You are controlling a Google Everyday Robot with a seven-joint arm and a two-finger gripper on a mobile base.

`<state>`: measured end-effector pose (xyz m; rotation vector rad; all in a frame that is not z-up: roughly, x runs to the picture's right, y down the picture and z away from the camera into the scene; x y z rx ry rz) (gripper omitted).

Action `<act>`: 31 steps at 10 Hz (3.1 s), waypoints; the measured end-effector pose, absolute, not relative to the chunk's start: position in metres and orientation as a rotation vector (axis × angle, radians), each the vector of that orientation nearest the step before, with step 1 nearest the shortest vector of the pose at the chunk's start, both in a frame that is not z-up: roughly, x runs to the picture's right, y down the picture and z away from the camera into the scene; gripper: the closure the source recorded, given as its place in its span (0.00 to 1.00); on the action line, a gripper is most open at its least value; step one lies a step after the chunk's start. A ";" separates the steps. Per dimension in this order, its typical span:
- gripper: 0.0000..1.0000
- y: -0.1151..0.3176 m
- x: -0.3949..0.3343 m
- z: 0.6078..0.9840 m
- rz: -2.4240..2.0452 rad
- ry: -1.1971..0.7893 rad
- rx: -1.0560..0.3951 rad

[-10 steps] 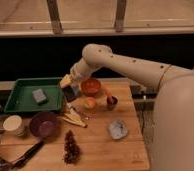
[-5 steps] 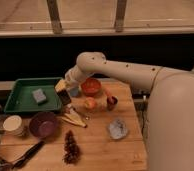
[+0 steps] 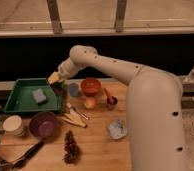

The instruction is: Wipe tray with eraser

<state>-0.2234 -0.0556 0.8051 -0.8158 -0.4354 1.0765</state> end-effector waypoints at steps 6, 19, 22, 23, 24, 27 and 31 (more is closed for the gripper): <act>1.00 -0.077 -0.284 0.830 0.972 -0.549 -0.930; 1.00 -0.072 -0.294 0.842 1.110 -0.555 -0.724; 1.00 -0.059 -0.310 0.874 1.121 -0.542 -0.808; 1.00 -0.054 -0.310 0.882 1.130 -0.532 -0.828; 1.00 -0.047 -0.309 0.892 1.143 -0.519 -0.850; 1.00 -0.030 -0.311 0.906 1.162 -0.486 -0.892; 1.00 -0.005 -0.307 0.923 1.193 -0.441 -0.936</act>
